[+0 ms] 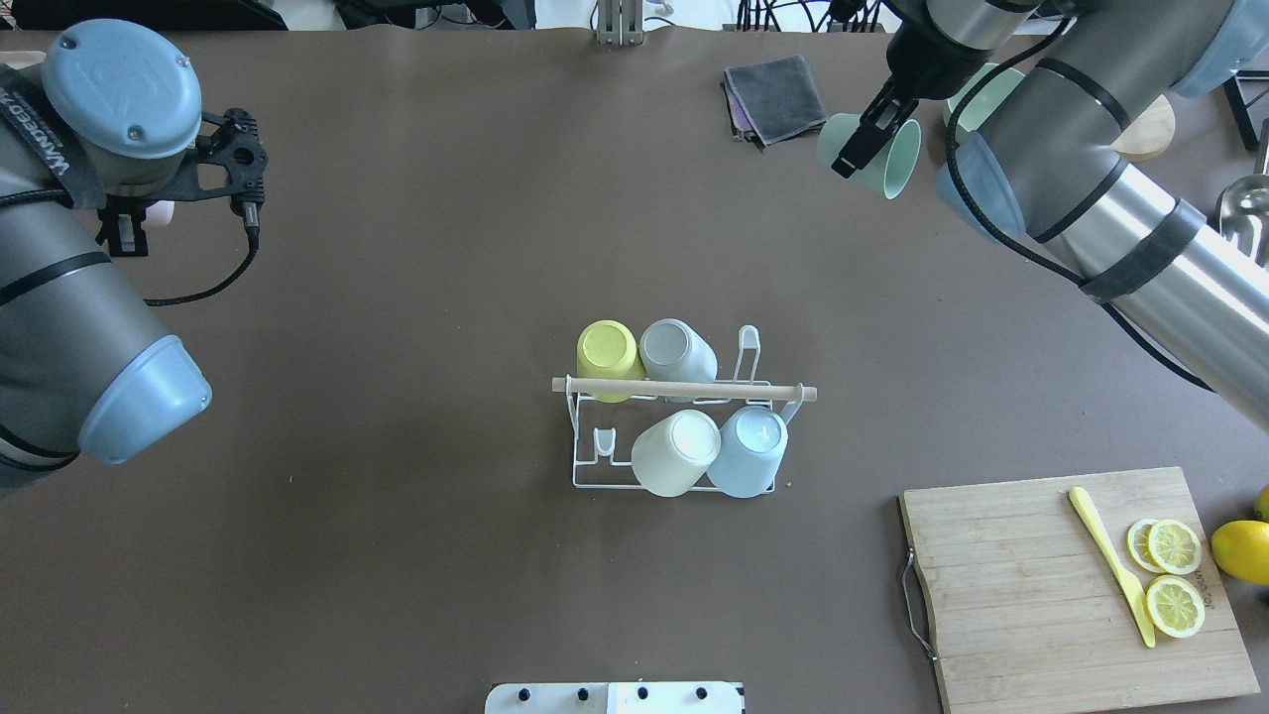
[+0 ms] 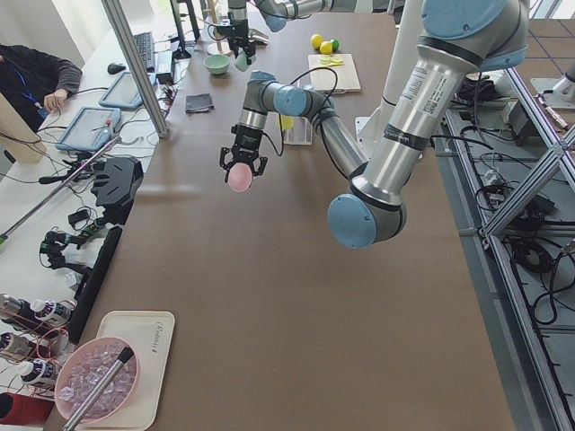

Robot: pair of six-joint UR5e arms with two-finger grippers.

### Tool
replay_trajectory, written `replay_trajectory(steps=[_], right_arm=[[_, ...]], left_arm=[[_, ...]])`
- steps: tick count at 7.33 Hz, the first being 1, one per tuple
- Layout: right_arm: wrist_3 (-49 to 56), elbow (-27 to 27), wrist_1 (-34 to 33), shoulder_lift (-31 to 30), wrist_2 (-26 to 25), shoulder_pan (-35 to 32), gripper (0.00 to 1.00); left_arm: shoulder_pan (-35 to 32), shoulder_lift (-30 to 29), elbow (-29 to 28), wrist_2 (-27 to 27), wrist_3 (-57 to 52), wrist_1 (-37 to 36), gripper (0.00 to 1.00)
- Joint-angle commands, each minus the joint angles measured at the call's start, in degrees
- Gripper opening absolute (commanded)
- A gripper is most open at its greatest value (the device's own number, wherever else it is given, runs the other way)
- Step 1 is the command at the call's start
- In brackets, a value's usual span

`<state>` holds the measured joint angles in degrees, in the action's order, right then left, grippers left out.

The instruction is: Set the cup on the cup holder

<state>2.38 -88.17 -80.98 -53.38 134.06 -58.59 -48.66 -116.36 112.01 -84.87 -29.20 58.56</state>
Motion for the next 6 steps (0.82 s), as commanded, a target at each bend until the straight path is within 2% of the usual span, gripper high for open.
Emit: replay_trajectory(steps=[1,3,5,6], right_arm=[[-11.6,-1.0,18.9,-4.2,2.3,-0.7,0.0],[-22.5,-0.5,32.9,-7.2,2.1,-1.0,0.0],[-32.1,0.7,48.3,-11.2,-1.1,-0.9,0.0],[-33.9,1.5,52.2,-11.3,-1.5,-0.9,0.0]], left_arm=[[-0.1,1.6,0.4,-0.4,1.5,9.7,0.41],[-0.1,2.1,0.0,-0.6,4.2,12.5,0.41],[0.0,2.2,-0.4,-0.7,7.6,16.2,0.41],[0.0,2.3,-0.9,-0.7,8.8,18.7,0.41]])
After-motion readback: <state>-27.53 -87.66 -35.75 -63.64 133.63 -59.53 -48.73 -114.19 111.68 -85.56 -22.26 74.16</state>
